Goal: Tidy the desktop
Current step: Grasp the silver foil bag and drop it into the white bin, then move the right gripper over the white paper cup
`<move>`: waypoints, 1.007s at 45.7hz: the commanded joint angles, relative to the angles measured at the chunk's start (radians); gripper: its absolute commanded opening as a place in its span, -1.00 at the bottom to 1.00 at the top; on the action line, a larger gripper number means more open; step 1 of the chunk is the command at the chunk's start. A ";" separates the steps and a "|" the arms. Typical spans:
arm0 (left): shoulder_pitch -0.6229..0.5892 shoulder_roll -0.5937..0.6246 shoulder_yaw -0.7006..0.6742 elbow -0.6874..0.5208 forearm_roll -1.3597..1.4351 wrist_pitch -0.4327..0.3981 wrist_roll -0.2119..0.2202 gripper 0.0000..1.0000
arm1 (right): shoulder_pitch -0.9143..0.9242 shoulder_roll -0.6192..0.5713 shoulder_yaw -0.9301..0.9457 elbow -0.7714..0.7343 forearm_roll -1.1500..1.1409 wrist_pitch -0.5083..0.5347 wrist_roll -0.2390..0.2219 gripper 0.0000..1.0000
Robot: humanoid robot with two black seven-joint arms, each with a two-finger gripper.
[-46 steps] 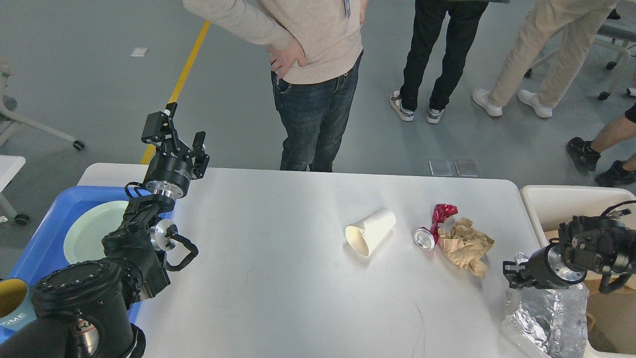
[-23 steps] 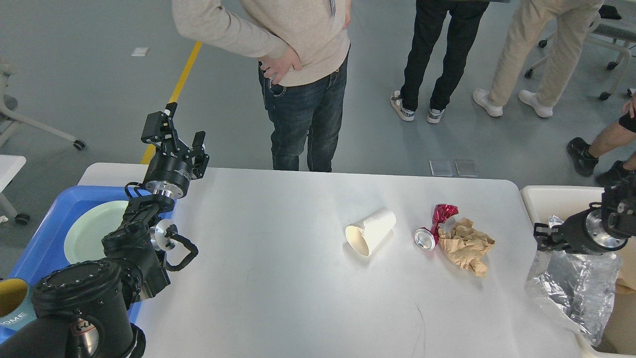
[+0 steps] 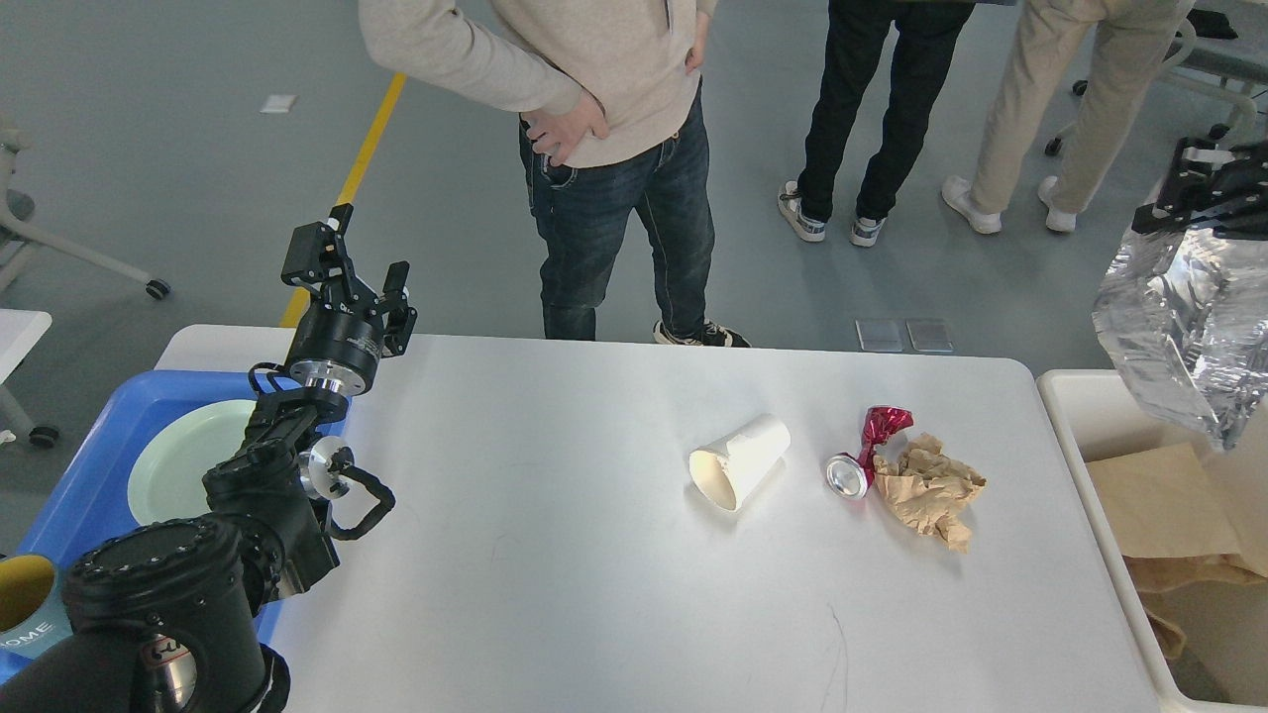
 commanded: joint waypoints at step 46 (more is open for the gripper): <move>0.000 -0.001 0.000 0.000 0.000 0.000 0.000 0.93 | -0.994 0.267 0.238 -0.469 0.094 -0.821 0.002 1.00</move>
